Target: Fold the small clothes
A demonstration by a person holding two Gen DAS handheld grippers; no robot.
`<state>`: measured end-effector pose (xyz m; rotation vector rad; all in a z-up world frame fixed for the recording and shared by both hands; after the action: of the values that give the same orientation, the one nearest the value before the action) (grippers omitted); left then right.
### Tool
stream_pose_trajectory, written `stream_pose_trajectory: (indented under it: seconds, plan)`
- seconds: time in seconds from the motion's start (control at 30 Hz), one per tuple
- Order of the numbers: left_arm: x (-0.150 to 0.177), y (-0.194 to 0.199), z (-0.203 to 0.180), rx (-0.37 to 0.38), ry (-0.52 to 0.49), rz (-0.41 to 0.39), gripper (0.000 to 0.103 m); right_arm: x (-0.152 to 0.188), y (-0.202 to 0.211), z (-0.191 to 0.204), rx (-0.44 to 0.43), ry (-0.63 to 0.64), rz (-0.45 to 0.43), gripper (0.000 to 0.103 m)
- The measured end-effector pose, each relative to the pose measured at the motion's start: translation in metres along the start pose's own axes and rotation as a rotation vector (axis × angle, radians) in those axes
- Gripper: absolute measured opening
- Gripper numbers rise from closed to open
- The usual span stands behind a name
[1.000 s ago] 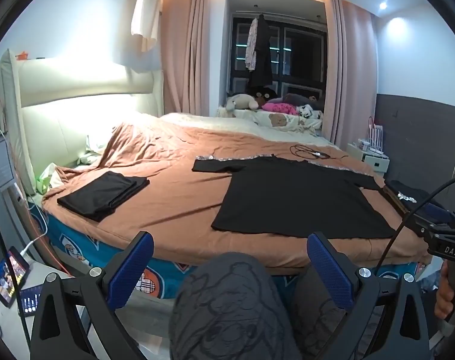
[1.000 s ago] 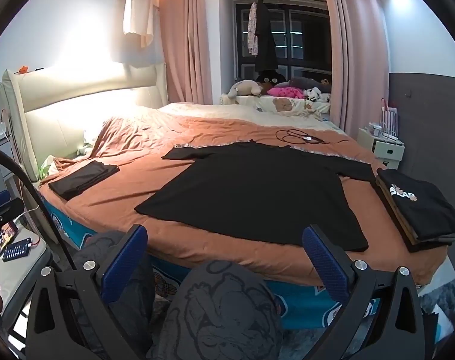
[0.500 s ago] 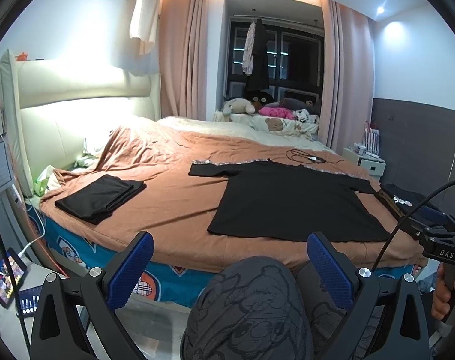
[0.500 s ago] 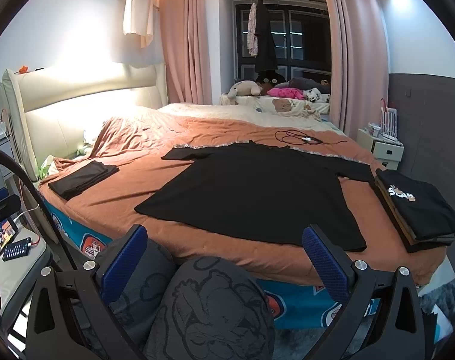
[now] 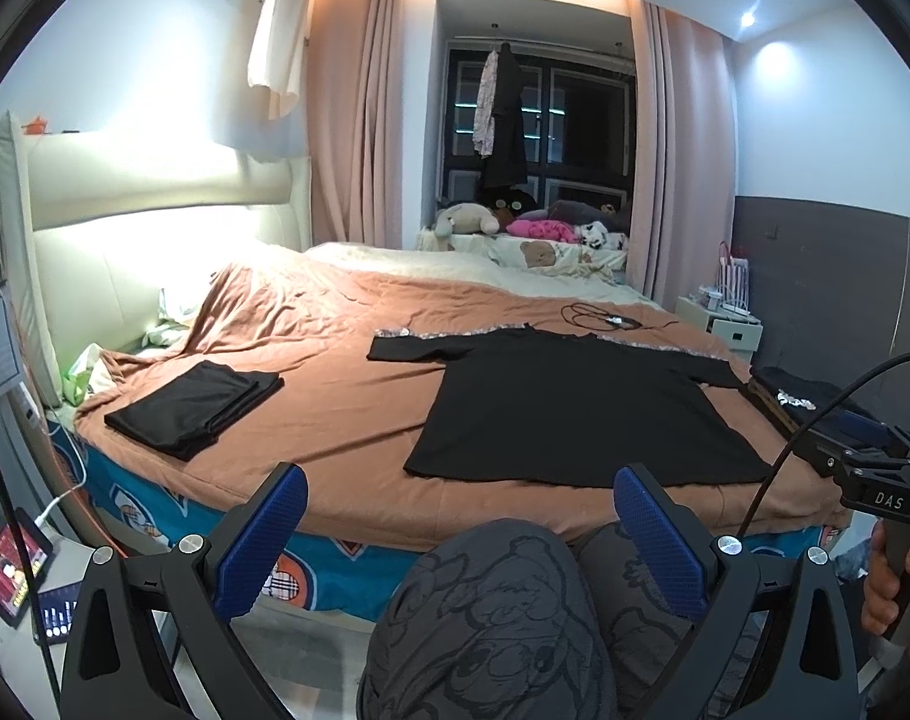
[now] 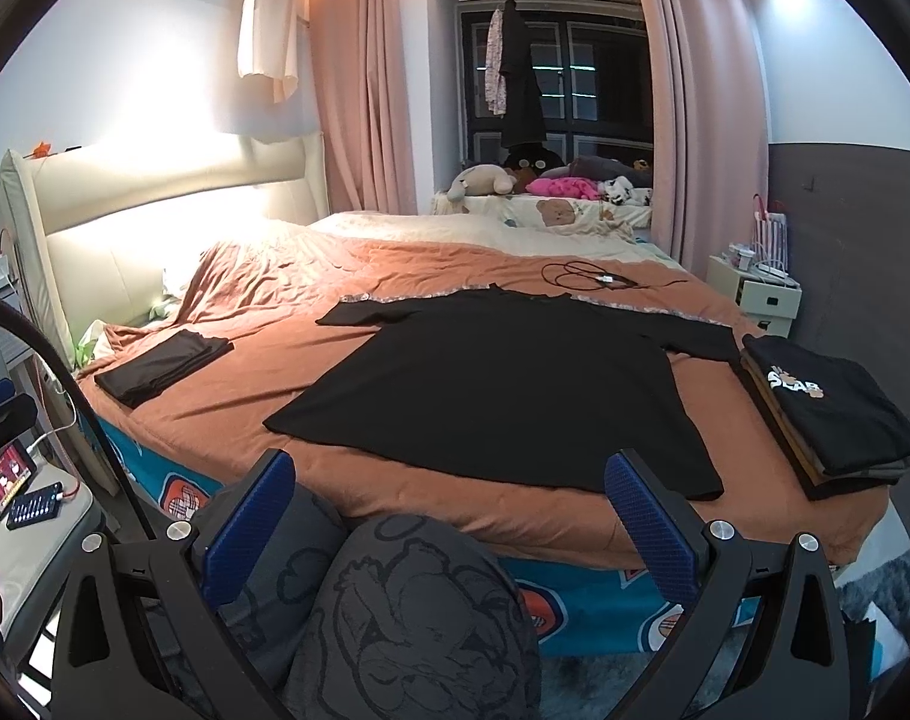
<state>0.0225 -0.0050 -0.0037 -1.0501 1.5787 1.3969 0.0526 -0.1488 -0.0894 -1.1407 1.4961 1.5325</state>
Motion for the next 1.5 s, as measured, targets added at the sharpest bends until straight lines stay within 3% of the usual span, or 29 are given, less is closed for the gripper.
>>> stream_pose_trajectory:
  seconds: [1.5]
  plan:
    - [-0.003,-0.018,-0.003,0.008,0.017,0.020,0.103,-0.007,-0.016,0.000,-0.006,-0.014,0.029,0.103]
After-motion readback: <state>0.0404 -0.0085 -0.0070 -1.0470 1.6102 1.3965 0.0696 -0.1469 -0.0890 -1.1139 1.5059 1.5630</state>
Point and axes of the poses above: each gripper's, at about its wrist camera, not at the fingertips, and y roughly against the way its jaws point, z to its left, x to its underside, the point moved 4 cm from there along -y, roughly the way its jaws point, and after that the axes turned 3 degrees about y, right-handed, at the moved point
